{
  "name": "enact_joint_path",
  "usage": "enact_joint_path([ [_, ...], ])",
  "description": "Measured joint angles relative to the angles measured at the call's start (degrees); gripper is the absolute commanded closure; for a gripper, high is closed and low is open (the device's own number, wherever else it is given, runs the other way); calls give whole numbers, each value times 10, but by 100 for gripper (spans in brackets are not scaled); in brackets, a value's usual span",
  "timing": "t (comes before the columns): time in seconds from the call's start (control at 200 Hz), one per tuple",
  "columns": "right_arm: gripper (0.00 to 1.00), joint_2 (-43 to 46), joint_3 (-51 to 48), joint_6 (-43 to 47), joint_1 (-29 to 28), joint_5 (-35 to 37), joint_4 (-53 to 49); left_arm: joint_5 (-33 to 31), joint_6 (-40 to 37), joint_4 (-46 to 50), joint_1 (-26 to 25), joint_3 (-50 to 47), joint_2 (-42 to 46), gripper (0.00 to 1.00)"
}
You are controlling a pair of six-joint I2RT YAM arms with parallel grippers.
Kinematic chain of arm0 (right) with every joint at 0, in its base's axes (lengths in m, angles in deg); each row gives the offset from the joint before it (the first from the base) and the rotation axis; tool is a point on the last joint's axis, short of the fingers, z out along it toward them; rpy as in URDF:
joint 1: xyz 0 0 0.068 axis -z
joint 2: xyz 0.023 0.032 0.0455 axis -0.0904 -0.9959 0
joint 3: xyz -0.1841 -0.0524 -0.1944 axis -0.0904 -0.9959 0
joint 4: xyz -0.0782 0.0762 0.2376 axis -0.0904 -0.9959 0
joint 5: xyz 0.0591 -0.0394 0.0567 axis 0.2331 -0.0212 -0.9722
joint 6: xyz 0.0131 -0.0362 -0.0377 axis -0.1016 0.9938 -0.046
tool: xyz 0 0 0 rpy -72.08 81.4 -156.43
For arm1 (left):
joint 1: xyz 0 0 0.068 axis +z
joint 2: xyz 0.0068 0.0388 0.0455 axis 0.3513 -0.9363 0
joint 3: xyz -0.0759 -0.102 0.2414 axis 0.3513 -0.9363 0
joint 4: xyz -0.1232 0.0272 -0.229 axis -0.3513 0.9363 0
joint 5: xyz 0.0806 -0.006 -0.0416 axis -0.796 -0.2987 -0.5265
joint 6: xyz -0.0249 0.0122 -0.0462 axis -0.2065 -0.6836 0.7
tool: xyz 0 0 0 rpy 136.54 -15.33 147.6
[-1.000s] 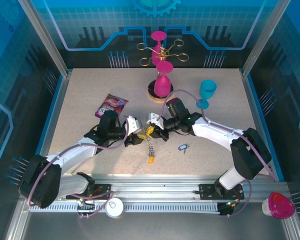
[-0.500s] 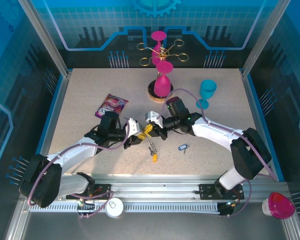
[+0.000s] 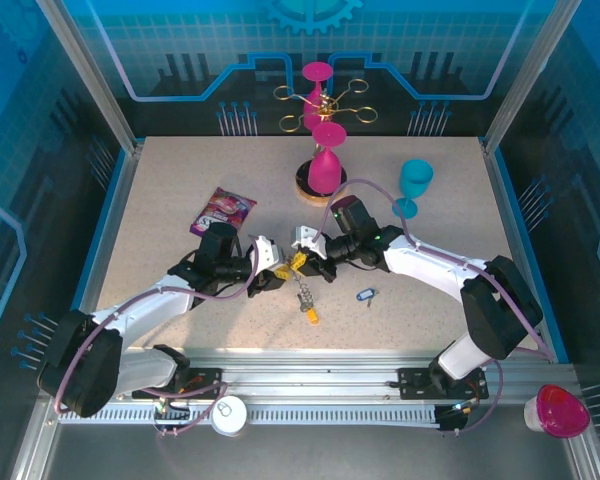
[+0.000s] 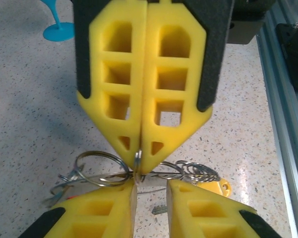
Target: Put the keys on the keyring
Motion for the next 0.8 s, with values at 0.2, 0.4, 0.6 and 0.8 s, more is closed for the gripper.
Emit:
enact_joint_path([
  [0.2,100,-3,0,4,-6,1,-4,-4,0,0,0,0,0,78],
  [0.4,100,-12,3,4,-9,2,-3,-4,2,2,0,0,1,86],
  [0.6,100,-17,6,4,-9,2,-3,-5,2,6,2,-4,5,100],
  [0.8,99,-19,6,5,-9,0,-7,-11,0,1,2,-12,12,100],
])
